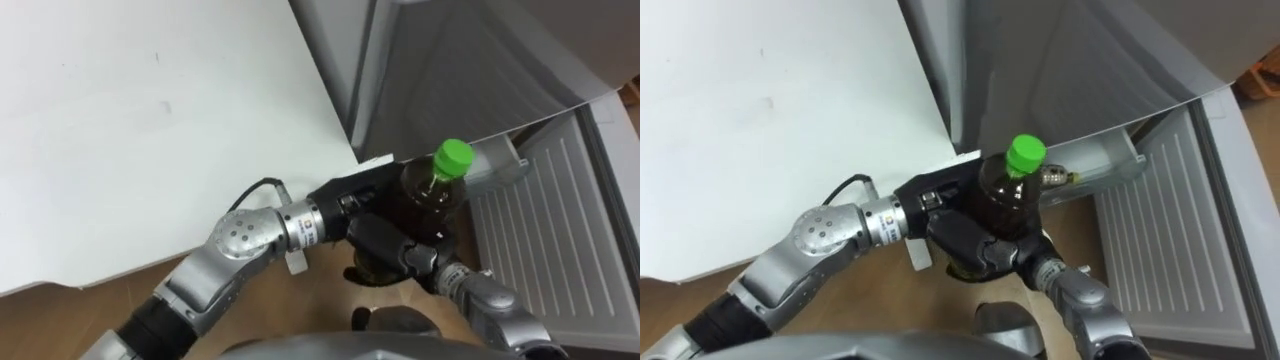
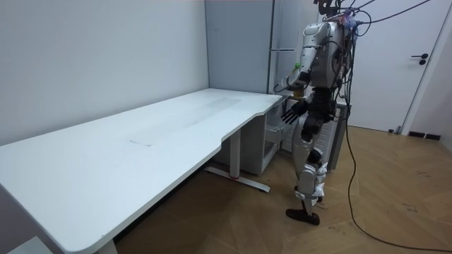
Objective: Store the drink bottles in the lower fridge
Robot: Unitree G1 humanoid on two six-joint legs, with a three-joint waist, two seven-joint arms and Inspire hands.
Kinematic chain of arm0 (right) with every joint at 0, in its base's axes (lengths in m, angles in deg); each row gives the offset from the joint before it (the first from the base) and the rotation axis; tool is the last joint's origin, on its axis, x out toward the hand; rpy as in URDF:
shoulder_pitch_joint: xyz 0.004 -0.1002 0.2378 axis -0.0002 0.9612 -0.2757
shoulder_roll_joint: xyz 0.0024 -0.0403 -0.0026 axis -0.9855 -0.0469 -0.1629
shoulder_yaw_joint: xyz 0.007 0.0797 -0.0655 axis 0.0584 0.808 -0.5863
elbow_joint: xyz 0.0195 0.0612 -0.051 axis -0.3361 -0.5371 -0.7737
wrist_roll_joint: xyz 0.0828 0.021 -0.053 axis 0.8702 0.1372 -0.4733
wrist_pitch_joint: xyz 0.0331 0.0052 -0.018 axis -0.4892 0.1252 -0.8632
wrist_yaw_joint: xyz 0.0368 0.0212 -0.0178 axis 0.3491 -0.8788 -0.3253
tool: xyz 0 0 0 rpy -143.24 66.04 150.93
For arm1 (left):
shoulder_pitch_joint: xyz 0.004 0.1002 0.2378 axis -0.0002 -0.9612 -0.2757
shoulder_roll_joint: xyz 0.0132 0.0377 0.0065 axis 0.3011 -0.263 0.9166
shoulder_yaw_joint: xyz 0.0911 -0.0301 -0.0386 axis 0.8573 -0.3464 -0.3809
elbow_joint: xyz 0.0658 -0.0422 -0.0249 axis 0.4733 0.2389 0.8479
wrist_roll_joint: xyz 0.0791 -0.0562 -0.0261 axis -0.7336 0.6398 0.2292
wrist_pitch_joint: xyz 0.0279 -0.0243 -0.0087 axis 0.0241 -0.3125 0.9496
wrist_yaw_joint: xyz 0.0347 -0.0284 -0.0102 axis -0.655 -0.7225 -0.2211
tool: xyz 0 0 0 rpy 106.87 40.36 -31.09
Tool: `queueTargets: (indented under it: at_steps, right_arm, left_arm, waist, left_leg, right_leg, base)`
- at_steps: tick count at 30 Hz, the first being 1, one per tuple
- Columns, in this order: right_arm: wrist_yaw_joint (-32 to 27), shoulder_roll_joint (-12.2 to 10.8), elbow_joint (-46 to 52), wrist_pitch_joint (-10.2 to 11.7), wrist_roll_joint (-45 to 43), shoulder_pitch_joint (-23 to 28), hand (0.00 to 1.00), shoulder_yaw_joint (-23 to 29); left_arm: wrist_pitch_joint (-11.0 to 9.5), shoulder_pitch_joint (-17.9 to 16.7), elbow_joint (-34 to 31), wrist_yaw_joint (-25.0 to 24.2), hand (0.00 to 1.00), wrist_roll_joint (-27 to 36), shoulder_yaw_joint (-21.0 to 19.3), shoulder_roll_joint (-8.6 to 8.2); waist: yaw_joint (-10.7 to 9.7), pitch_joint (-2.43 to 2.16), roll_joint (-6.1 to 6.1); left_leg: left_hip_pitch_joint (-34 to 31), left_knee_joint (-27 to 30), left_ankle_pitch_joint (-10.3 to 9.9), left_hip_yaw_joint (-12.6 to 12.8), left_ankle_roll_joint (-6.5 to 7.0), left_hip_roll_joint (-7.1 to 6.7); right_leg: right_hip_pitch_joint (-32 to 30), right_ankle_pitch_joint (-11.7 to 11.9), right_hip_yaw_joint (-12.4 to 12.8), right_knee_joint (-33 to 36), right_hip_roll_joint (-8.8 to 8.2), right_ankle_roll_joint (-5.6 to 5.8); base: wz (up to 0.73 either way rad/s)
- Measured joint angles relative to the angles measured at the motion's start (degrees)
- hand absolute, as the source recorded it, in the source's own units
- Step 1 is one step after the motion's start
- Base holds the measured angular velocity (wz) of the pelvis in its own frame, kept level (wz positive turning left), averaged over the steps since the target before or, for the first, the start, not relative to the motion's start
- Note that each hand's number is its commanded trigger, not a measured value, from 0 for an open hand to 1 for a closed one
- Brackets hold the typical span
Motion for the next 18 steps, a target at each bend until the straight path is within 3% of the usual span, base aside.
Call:
queueTargets:
  at_steps: [6, 12, 18]
  right_arm:
    - [2.9, 2.2, 0.3, -0.4, 0.7, 0.3, 0.00, -1.0]
    - [3.9, 4.0, 0.3, -0.4, 0.6, 0.8, 0.00, -1.8]
    - [4.7, 4.5, 0.3, -0.4, 0.4, 2.7, 0.00, -1.4]
  left_arm:
    - [0.3, 1.3, 0.6, -0.6, 1.00, 0.0, 1.0, -0.28]
    - [0.3, 5.1, 3.4, -0.7, 1.00, 0.0, 2.0, -1.40]
    - [0.3, 5.4, 3.5, -0.5, 1.00, 0.0, 1.9, -1.41]
  waist:
    - [-1.9, -0.28, -0.45]
    - [-2.1, -0.42, -0.67]
    - [-2.0, -0.40, -0.69]
  left_leg:
    - [-0.4, 1.5, -0.8, 0.8, 0.03, 0.37]
    - [-0.2, 1.7, -0.8, 1.5, 0.03, 0.52]
    - [0.7, 1.3, -0.8, 1.7, -0.09, 0.50]
  right_leg:
    - [0.0, 0.0, 0.8, 0.1, 0.16, 0.00]
    - [-0.5, -0.1, 1.0, 0.8, 0.20, -0.12]
    - [0.1, -0.5, 1.2, 0.8, 0.24, -0.30]
  base:
    - [-0.05]
    - [-0.06]
    - [-0.01]
